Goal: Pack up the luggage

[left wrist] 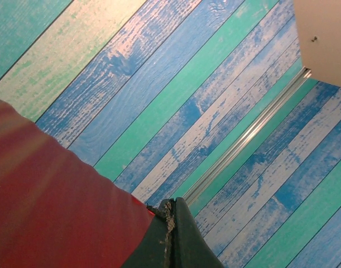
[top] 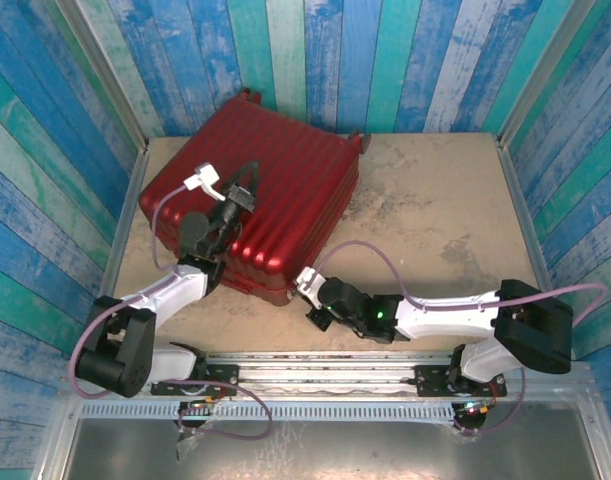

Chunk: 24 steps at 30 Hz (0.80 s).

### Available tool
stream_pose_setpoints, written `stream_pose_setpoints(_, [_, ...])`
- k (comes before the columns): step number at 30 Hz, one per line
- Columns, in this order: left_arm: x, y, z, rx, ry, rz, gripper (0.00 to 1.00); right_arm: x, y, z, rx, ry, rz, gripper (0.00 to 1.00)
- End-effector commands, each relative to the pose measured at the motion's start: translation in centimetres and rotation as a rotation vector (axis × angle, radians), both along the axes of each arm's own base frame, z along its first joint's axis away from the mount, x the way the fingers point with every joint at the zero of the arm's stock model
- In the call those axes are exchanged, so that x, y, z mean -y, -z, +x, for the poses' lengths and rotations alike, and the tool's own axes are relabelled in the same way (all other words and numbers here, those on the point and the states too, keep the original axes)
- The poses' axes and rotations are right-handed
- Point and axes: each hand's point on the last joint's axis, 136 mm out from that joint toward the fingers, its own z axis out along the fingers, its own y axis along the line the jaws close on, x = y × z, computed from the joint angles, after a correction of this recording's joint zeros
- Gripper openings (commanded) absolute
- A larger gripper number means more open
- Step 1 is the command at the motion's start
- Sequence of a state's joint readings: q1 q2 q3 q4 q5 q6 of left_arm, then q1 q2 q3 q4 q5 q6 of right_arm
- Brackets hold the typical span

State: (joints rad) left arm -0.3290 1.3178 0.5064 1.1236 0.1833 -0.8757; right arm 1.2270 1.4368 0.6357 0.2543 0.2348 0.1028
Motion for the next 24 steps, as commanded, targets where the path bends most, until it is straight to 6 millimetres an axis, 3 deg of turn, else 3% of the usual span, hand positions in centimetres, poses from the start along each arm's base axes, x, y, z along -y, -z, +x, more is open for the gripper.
stream_pose_setpoints(1, [-1.6,32.8,-11.1,-1.108,0.081,0.347,0.0,0.0,3.3,-5.3,-0.106,-0.171,-0.075,0.0])
stream_pose_setpoints(11, [-2.0,33.7,-12.1,-1.121,0.071,0.315,0.0,-2.0,6.1,-6.9,-0.051,-0.201,-0.219,0.0])
stream_pose_setpoints(12, [-2.0,33.7,-12.0,-1.121,0.072,0.316,0.0,-2.1,6.1,-6.8,-0.043,-0.182,-0.227,0.05])
stream_pose_setpoints(15, [-1.8,33.5,-11.7,-1.113,0.078,0.319,0.0,-1.3,5.6,-5.9,-0.034,-0.091,-0.241,0.42])
stream_pose_setpoints(19, [-1.7,31.7,-10.6,-1.062,0.068,0.352,0.0,1.1,3.0,-4.6,0.017,0.038,-0.21,0.78])
stream_pose_setpoints(20, [-2.0,30.8,-10.0,-1.038,0.048,0.373,0.02,2.1,2.1,-4.0,0.033,0.089,-0.199,0.99])
stream_pose_setpoints(22, [-2.7,28.3,-8.7,-0.979,-0.013,0.426,0.15,4.4,-0.1,-2.8,0.067,0.209,-0.163,1.0])
stream_pose_setpoints(24, [-4.0,23.9,-7.1,-0.878,-0.104,0.481,0.41,6.9,-2.4,-1.4,0.114,0.311,-0.138,1.0])
